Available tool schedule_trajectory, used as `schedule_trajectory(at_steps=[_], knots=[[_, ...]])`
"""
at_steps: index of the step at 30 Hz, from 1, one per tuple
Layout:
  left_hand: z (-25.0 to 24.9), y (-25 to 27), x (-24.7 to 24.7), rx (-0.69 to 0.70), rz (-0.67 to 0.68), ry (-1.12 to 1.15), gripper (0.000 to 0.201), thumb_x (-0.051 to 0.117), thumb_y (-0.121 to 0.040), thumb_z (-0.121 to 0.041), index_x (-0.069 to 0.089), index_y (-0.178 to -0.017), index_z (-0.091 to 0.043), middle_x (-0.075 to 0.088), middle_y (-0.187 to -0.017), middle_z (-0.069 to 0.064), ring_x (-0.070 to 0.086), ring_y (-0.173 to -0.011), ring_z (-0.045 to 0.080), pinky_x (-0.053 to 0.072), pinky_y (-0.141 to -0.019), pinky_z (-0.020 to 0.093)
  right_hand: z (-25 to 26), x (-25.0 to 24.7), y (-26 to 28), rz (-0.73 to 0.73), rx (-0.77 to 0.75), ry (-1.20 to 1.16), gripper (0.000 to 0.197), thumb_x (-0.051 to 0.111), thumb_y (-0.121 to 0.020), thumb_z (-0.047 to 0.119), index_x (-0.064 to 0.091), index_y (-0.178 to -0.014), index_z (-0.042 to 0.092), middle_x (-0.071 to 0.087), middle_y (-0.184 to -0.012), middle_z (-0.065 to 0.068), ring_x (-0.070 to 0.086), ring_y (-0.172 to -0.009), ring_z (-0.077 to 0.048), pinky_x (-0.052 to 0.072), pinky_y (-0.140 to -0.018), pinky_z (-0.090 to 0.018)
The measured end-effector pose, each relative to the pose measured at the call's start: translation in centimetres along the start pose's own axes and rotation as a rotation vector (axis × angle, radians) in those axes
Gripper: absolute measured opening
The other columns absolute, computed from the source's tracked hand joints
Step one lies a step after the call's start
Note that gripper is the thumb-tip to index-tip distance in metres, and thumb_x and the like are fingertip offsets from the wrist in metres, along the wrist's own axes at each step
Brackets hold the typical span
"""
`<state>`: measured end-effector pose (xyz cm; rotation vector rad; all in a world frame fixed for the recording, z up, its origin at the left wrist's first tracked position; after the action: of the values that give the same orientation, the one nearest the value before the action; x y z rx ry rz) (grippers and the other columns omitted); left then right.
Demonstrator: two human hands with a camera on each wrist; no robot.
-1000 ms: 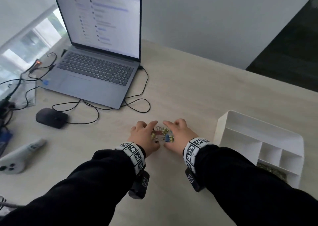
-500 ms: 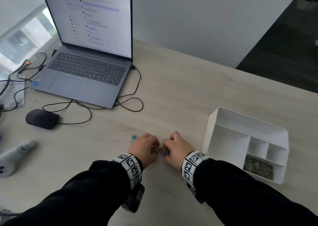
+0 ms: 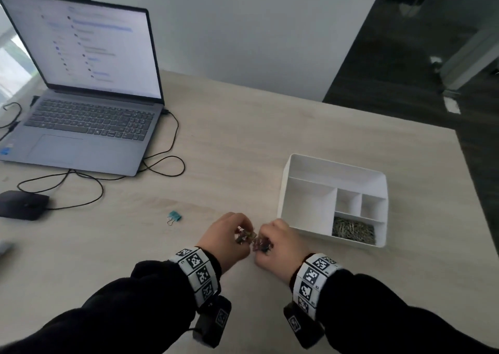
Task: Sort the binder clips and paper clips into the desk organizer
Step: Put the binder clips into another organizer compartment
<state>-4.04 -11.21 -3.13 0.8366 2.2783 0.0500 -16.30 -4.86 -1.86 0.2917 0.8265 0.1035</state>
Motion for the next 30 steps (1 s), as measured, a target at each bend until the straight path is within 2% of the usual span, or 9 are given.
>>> schedule_trajectory(at_steps=[3,6,11,13,16,21,25,28,30], knots=[[-3.4,-1.6,-0.2,0.059,-0.04,0.032,0.031,0.071,-0.067,-0.011,0.058,-0.085,-0.033,0.059,-0.091,-0.012,0.055,-0.081,-0.002,0.039,-0.07,0.005,-1.2,-3.6,0.7,-0.12,0.038,-0.068,0.019,0.068,-0.072,0.021,0.049,-0.073,0.025,0.045,-0.084,0.001,0.048,-0.068,-0.015,0.034,-0.058,-0.014],[-6.6,-3.6,0.3,0.073,-0.064,0.076,0.028,0.072,-0.07,-0.012,0.061,-0.086,-0.032,0.061,-0.093,-0.011,0.06,-0.082,0.004,0.044,-0.072,0.01,-3.0,-7.1,0.7,-0.215,0.075,-0.093,0.016,0.069,-0.072,0.022,0.053,-0.073,0.024,0.049,-0.086,0.001,0.05,-0.071,-0.01,0.037,-0.062,-0.013],[-10.1,-7.3,2.7,0.065,-0.05,0.062,0.021,0.07,-0.074,-0.013,0.065,-0.092,-0.023,0.064,-0.097,-0.003,0.063,-0.084,0.013,0.054,-0.075,0.03,-6.9,-10.4,0.1,-0.279,0.224,-0.109,0.014,0.069,-0.071,0.028,0.056,-0.074,0.022,0.056,-0.087,-0.001,0.059,-0.074,-0.019,0.052,-0.069,-0.035],[-10.5,-8.4,3.7,0.031,-0.036,0.041,0.021,0.07,-0.074,-0.014,0.065,-0.092,-0.023,0.066,-0.095,-0.004,0.063,-0.084,0.013,0.055,-0.077,0.032,-7.9,-10.8,-0.2,-0.265,0.279,-0.089,0.014,0.07,-0.073,0.028,0.058,-0.076,0.021,0.057,-0.088,-0.002,0.06,-0.074,-0.022,0.053,-0.069,-0.037],[-10.6,-9.3,4.8,0.002,-0.04,0.002,0.021,0.07,-0.076,-0.016,0.066,-0.095,-0.025,0.068,-0.096,-0.005,0.064,-0.086,0.012,0.051,-0.078,0.025,-9.0,-10.9,-0.5,-0.281,0.331,-0.11,0.013,0.07,-0.073,0.028,0.058,-0.075,0.024,0.061,-0.088,-0.002,0.064,-0.073,-0.023,0.053,-0.067,-0.032],[-10.4,-9.2,5.3,-0.032,-0.048,-0.038,0.03,0.066,-0.075,-0.012,0.068,-0.101,-0.028,0.068,-0.103,-0.007,0.063,-0.092,0.012,0.042,-0.079,0.018,-9.7,-10.7,-0.6,-0.26,0.329,-0.052,0.006,0.067,-0.079,0.024,0.064,-0.082,0.02,0.062,-0.094,0.0,0.062,-0.082,-0.021,0.047,-0.07,-0.028],[-10.3,-8.5,5.6,-0.037,-0.012,0.0,0.028,0.064,-0.075,-0.012,0.071,-0.096,-0.03,0.07,-0.102,-0.011,0.064,-0.094,0.01,0.046,-0.082,0.02,-9.4,-10.7,-0.3,-0.245,0.279,-0.08,0.009,0.065,-0.079,0.023,0.066,-0.088,0.023,0.066,-0.096,0.001,0.063,-0.086,-0.02,0.05,-0.074,-0.029],[-10.2,-7.6,5.6,-0.016,0.012,0.078,0.027,0.062,-0.078,-0.011,0.07,-0.093,-0.032,0.068,-0.11,-0.012,0.063,-0.096,0.009,0.048,-0.088,0.023,-9.0,-10.6,0.1,-0.219,0.24,-0.08,0.009,0.065,-0.082,0.023,0.066,-0.09,0.024,0.066,-0.098,0.002,0.063,-0.083,-0.018,0.049,-0.071,-0.027],[-10.1,-7.0,4.7,-0.003,-0.022,0.135,0.023,0.062,-0.08,-0.011,0.071,-0.092,-0.028,0.07,-0.106,-0.01,0.065,-0.091,0.009,0.052,-0.088,0.027,-8.8,-10.7,0.5,-0.225,0.193,-0.082,0.008,0.064,-0.084,0.022,0.066,-0.092,0.023,0.063,-0.102,0.004,0.063,-0.084,-0.013,0.049,-0.074,-0.025]])
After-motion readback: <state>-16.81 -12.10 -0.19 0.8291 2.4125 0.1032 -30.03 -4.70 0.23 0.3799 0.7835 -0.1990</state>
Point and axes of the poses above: each hand's wrist, its own y-axis away from the middle knuckle, its own x-axis out of the palm, z = x × y, the point moved 6 cm from there along -y, towards the middle knuckle
